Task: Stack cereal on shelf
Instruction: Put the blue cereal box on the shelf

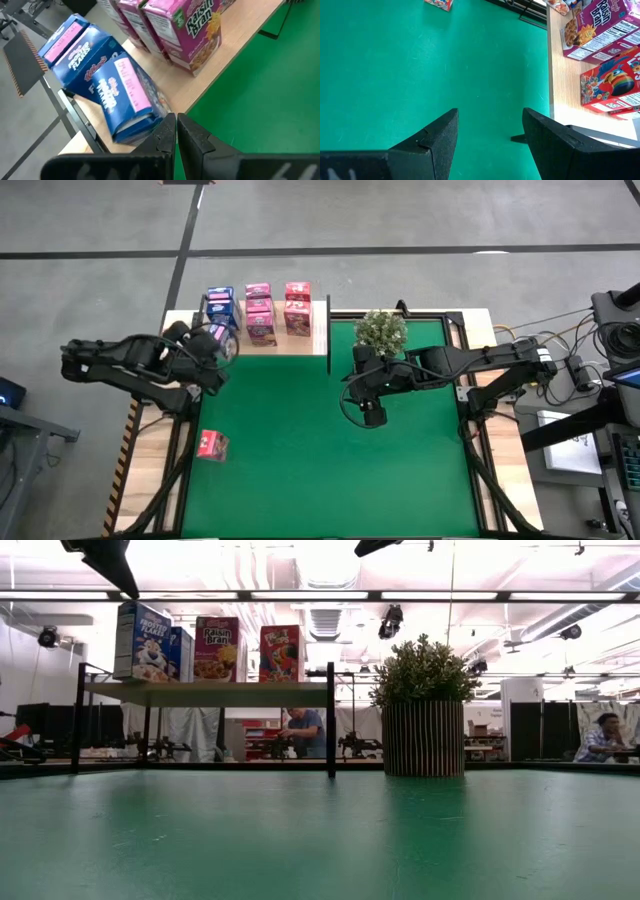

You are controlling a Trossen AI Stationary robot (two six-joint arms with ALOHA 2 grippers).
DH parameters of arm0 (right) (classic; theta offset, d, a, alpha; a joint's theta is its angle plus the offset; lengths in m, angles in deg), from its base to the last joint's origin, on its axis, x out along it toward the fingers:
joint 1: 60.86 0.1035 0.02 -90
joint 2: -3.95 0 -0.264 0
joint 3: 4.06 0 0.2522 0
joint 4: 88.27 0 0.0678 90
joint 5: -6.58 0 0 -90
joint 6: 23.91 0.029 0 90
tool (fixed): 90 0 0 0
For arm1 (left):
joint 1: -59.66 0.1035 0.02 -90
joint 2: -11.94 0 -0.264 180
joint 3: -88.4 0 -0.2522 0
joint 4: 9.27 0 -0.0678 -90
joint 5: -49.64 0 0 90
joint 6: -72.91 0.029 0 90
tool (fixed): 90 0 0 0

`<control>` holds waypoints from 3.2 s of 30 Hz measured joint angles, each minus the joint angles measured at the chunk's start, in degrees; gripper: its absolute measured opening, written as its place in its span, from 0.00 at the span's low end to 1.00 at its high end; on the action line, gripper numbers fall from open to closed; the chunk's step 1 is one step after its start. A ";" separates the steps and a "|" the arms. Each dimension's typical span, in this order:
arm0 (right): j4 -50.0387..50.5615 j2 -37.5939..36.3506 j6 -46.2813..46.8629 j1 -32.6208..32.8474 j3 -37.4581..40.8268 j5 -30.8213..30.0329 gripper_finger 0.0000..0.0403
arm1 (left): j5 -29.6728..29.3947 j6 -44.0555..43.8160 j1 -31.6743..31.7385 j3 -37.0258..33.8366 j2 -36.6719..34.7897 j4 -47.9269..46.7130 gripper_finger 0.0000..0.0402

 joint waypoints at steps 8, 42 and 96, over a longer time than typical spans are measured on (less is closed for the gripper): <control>0.00 -0.02 0.01 0.00 0.00 0.00 0.52 | -0.02 -0.02 0.00 -1.28 -2.24 -0.23 0.00; 0.00 -0.02 0.16 0.02 0.00 0.00 0.52 | 2.61 -0.05 -0.07 -0.71 -2.12 2.88 0.00; 0.06 -0.02 0.12 0.01 0.00 0.00 0.52 | -2.91 -8.30 0.00 -12.45 -1.31 0.34 0.00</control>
